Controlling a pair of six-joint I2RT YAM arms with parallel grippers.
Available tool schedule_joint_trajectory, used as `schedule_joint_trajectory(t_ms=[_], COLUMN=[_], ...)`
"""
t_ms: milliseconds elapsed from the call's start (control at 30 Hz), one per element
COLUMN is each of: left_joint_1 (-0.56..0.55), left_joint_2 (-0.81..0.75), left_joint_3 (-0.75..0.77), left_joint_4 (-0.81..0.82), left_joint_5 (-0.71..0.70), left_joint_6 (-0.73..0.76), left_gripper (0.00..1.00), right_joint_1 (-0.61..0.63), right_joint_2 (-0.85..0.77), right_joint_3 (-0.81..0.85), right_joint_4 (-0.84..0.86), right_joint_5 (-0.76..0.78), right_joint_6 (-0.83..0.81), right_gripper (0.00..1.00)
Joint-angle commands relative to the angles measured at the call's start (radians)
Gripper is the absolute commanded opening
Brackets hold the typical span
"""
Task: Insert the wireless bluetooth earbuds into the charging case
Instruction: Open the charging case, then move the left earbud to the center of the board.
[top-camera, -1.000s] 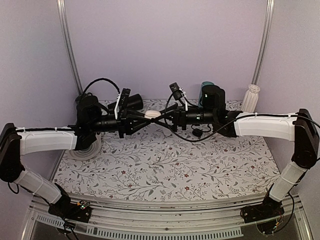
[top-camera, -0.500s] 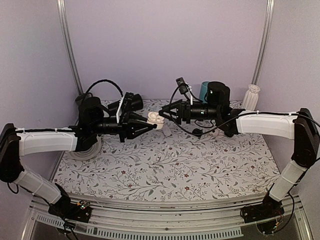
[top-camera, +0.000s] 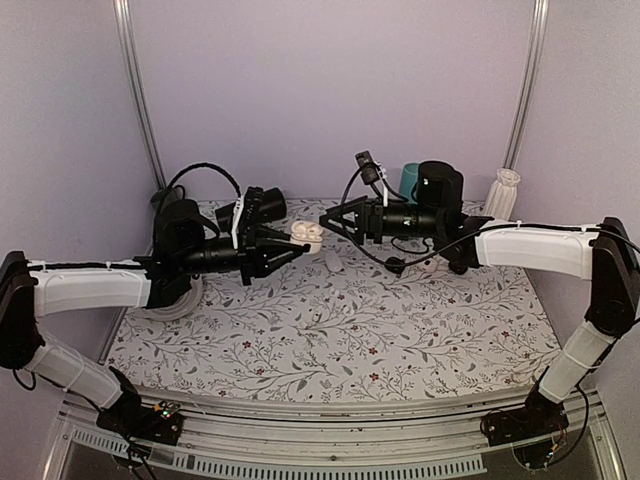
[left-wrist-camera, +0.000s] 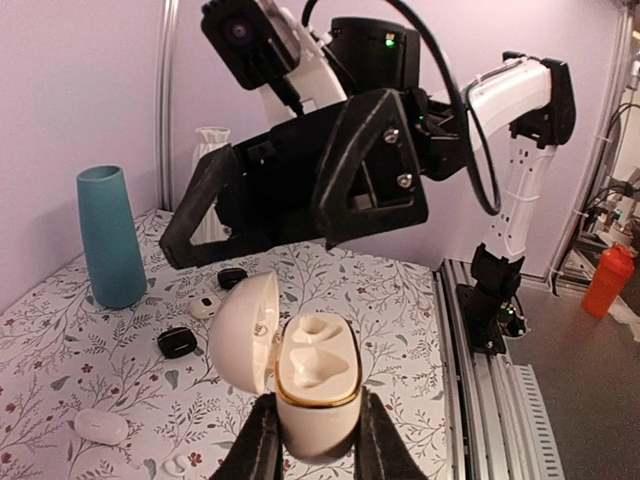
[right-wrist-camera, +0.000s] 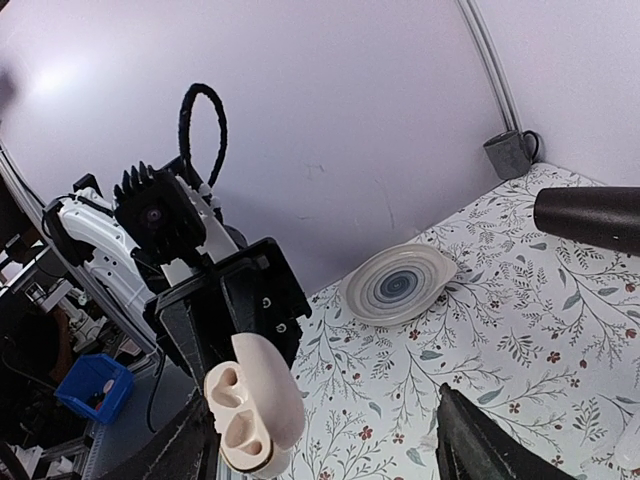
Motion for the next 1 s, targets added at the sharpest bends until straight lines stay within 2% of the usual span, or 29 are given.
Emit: schedule_joint_trajectory(t_ms=[0, 133, 267, 433, 733, 967], left_joint_1=[0.009, 0.031, 0.056, 0.096, 0.134, 0.141], left_joint_2=[-0.027, -0.044, -0.086, -0.133, -0.167, -0.184], left_joint_3=[-0.019, -0.030, -0.047, -0.069, -0.069, -0.081], left_joint_4=[0.018, 0.012, -0.002, -0.004, -0.029, -0.038], left_joint_5=[-0.081, -0.114, -0.178, -0.226, -0.251, -0.262], left_joint_6=[0.018, 0.015, 0.015, 0.008, 0.001, -0.001], left_gripper=[0.00, 0.00, 0.00, 0.00, 0.00, 0.00], right_joint_1=[-0.006, -0.008, -0.008, -0.006, 0.048, 0.090], right_joint_2=[-0.069, -0.102, -0.120, -0.111, 0.030, 0.144], right_joint_3=[-0.017, -0.046, -0.064, -0.093, -0.053, -0.023], right_joint_4=[0.012, -0.021, -0.134, -0.238, -0.426, -0.461], right_joint_5=[0.033, 0.088, 0.186, 0.264, 0.321, 0.311], right_joint_6=[0.015, 0.011, -0.020, -0.029, -0.012, 0.044], right_gripper=[0.75, 0.75, 0.74, 0.67, 0.53, 0.50])
